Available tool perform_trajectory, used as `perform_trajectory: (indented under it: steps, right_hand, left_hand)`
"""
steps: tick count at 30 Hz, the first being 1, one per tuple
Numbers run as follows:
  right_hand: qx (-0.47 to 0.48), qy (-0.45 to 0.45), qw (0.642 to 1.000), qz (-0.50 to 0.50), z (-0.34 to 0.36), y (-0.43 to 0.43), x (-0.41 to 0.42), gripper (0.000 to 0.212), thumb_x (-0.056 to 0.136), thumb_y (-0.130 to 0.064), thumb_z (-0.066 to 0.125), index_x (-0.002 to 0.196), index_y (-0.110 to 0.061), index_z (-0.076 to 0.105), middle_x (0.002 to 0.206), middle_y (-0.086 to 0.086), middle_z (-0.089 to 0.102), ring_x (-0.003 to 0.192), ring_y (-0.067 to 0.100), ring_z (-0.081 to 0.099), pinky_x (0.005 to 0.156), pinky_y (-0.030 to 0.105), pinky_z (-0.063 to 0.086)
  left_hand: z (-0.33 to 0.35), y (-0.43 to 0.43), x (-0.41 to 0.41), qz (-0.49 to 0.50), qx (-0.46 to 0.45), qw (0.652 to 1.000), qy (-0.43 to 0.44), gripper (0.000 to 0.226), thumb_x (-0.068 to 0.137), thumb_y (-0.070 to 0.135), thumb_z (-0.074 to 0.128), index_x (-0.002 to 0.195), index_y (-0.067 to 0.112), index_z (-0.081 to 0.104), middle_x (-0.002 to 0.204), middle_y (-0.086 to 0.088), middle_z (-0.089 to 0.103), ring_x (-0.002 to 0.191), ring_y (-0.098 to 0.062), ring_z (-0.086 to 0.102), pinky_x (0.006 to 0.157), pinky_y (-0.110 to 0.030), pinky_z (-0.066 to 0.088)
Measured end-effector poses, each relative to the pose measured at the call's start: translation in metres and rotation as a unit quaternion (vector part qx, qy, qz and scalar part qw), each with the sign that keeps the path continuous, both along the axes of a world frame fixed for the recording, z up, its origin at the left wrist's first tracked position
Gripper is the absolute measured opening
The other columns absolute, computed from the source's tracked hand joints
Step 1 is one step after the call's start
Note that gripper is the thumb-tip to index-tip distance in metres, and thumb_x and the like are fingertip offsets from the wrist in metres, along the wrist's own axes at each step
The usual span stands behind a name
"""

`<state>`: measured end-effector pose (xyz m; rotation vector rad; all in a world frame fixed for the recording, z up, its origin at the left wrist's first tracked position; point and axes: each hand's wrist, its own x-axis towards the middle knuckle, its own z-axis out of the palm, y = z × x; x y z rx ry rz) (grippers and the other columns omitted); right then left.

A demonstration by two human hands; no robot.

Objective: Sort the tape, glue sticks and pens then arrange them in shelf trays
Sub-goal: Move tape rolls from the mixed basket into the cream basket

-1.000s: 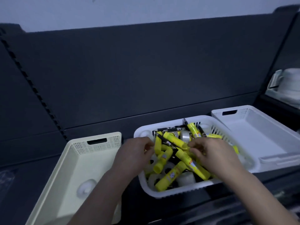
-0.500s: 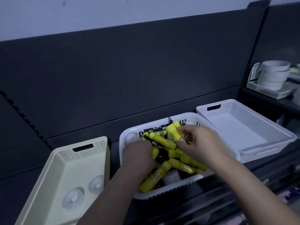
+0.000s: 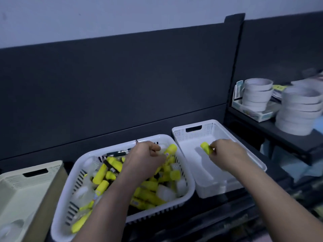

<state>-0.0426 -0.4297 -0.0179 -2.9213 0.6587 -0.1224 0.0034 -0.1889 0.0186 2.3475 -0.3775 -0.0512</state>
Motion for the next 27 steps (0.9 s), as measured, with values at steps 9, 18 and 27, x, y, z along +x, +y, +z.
perform_trajectory:
  steps: [9,18,27]
  right_hand:
    - [0.001,0.058,0.996,0.068,-0.019,-0.048,0.006,0.026,0.093,-0.040,0.045,0.098,-0.018,0.059,0.106,-0.001,0.063,0.098,0.024,0.060,0.072,0.030,0.044]
    - [0.027,-0.087,0.985,0.147,0.005,-0.055,-0.009,0.032,0.095,-0.036,0.048,0.126,-0.038,0.055,0.122,-0.015,0.059,0.115,0.010,0.053,0.086,0.027,0.045]
    - [0.046,-0.122,0.964,0.232,0.018,0.012,-0.005,0.028,0.095,-0.037,0.048,0.120,-0.040,0.058,0.116,-0.017,0.062,0.110,0.005,0.055,0.085,0.025,0.044]
  left_hand:
    - [-0.018,-0.112,-0.002,-0.025,0.147,0.988,-0.045,0.035,0.082,0.053,0.061,0.107,0.030,0.064,0.101,0.008,0.066,0.101,-0.014,0.058,0.079,-0.026,0.038]
    - [-0.039,-0.170,-0.002,-0.080,0.355,0.927,-0.096,0.011,0.089,0.017,0.052,0.095,0.013,0.060,0.107,-0.008,0.063,0.099,-0.029,0.061,0.070,-0.030,0.041]
    - [-0.001,-0.032,-0.006,0.072,0.199,0.972,-0.103,0.015,0.085,0.030,0.059,0.097,0.027,0.069,0.099,0.005,0.071,0.098,-0.020,0.063,0.080,-0.033,0.052]
